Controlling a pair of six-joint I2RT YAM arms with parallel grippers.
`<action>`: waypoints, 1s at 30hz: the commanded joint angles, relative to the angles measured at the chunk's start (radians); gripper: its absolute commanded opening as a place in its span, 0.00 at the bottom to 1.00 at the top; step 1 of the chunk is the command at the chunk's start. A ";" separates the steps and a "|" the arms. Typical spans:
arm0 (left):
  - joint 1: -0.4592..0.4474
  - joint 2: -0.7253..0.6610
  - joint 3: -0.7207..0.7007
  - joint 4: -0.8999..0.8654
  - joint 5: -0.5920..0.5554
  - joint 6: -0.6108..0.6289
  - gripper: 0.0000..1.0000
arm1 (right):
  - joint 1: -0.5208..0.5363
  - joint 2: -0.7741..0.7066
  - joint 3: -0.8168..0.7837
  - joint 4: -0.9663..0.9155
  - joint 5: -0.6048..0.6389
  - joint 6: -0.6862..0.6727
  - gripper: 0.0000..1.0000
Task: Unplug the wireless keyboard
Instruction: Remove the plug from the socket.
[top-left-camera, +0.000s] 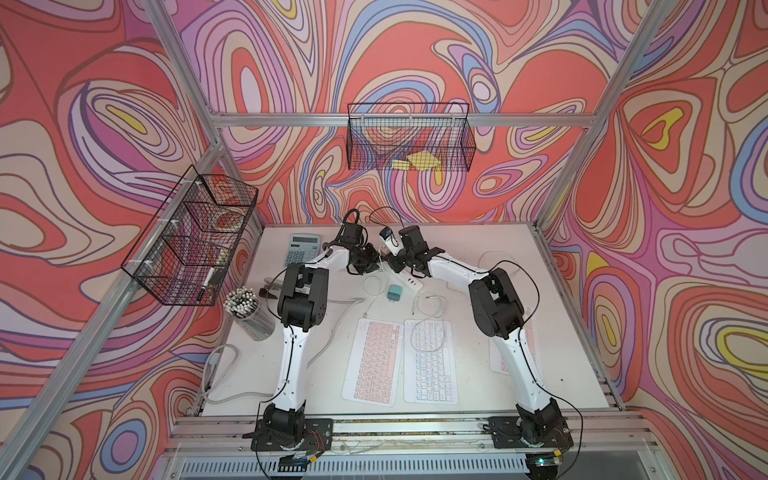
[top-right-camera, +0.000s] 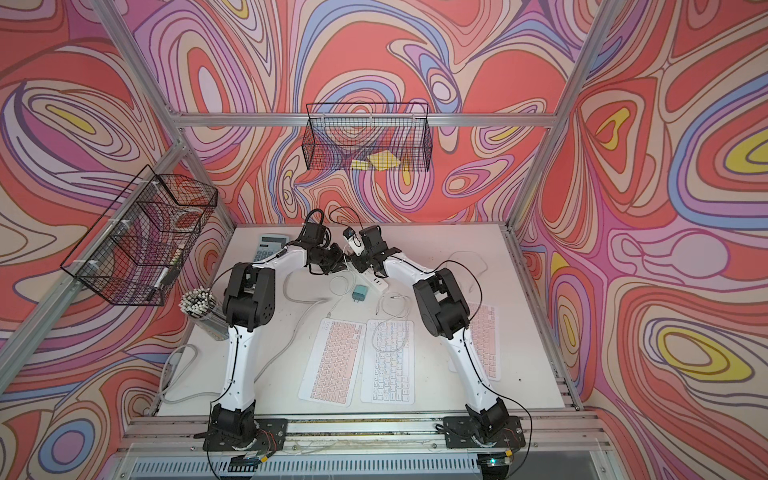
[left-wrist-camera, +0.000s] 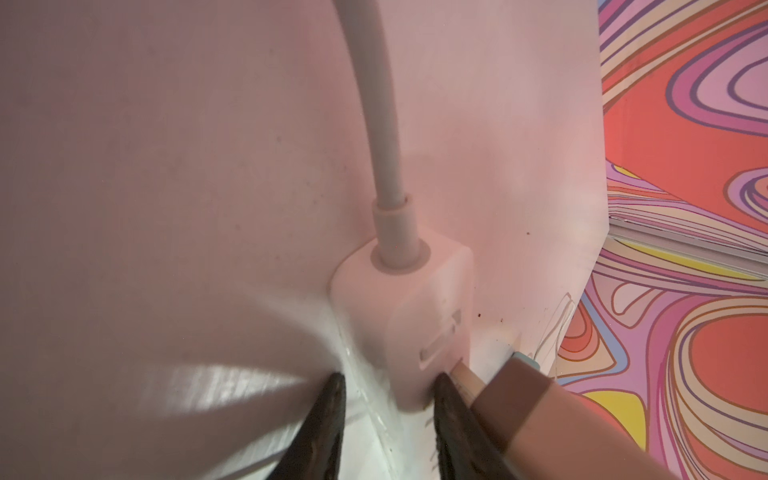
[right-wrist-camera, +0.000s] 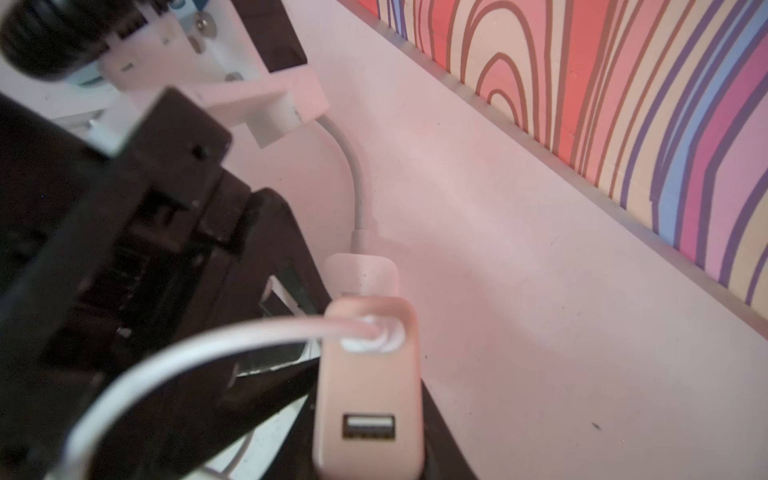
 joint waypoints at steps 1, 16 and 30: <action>-0.049 0.123 -0.038 -0.083 -0.093 0.009 0.37 | 0.121 0.017 0.021 -0.119 -0.162 -0.044 0.08; 0.001 -0.026 -0.168 0.129 0.016 0.004 0.37 | -0.027 -0.076 -0.092 0.021 -0.360 0.177 0.08; 0.069 -0.263 -0.350 0.193 0.070 0.122 0.39 | -0.070 -0.177 -0.248 0.207 -0.401 0.284 0.08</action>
